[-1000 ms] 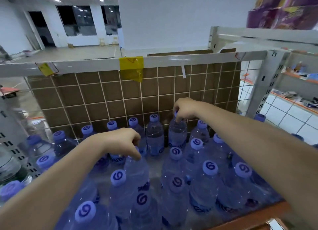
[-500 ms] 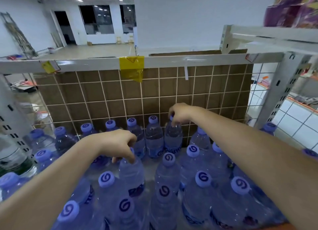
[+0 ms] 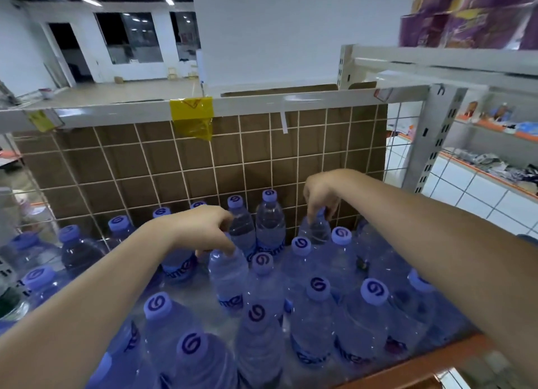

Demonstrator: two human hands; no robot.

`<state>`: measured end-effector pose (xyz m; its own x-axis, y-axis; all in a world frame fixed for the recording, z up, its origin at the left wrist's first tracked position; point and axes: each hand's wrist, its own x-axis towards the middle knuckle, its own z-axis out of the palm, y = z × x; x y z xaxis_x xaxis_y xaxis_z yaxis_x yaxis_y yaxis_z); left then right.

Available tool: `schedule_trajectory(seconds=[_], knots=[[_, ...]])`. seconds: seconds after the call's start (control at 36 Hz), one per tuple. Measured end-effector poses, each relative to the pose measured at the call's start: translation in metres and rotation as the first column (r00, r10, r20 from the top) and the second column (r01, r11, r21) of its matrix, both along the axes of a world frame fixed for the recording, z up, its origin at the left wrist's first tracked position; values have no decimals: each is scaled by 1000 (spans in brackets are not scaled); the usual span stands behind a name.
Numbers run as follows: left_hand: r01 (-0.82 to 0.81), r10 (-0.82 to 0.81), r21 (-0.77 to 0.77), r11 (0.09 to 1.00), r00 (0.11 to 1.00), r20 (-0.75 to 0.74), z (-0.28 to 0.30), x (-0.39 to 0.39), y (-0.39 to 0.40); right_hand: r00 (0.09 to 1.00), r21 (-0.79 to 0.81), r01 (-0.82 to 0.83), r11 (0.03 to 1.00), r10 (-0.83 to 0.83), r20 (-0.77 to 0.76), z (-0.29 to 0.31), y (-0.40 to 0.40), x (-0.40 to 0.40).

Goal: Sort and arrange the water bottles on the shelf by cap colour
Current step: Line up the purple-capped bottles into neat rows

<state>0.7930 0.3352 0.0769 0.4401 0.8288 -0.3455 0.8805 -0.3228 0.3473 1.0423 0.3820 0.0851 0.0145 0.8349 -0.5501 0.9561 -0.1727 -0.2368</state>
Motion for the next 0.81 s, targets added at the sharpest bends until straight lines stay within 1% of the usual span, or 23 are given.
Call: schedule_trajectory(seconds=[0.11, 0.19, 0.36, 0.5, 0.67, 0.75, 0.81], knots=[[2, -2, 53, 999, 1000, -9, -4, 11, 5, 999, 138, 4, 990, 3, -50, 2, 2, 7], [-9, 8, 79, 997, 1000, 19, -6, 16, 10, 998, 229, -1, 974, 16, -65, 1, 8, 13], [-20, 16, 77, 997, 999, 50, -10, 25, 16, 993, 368, -111, 923, 113, 15, -11, 18, 19], [-15, 11, 71, 997, 998, 68, -16, 30, 22, 986, 373, -148, 916, 165, -13, -17, 27, 18], [24, -31, 104, 994, 997, 69, -16, 42, 27, 974, 392, -183, 902, 221, -54, -25, 31, 15], [35, -44, 90, 995, 994, 97, -15, 51, 31, 971, 389, -185, 902, 228, -66, -26, 30, 16], [50, -57, 87, 995, 995, 85, -13, 61, 34, 970, 376, -178, 909, 227, -89, -24, 29, 21]])
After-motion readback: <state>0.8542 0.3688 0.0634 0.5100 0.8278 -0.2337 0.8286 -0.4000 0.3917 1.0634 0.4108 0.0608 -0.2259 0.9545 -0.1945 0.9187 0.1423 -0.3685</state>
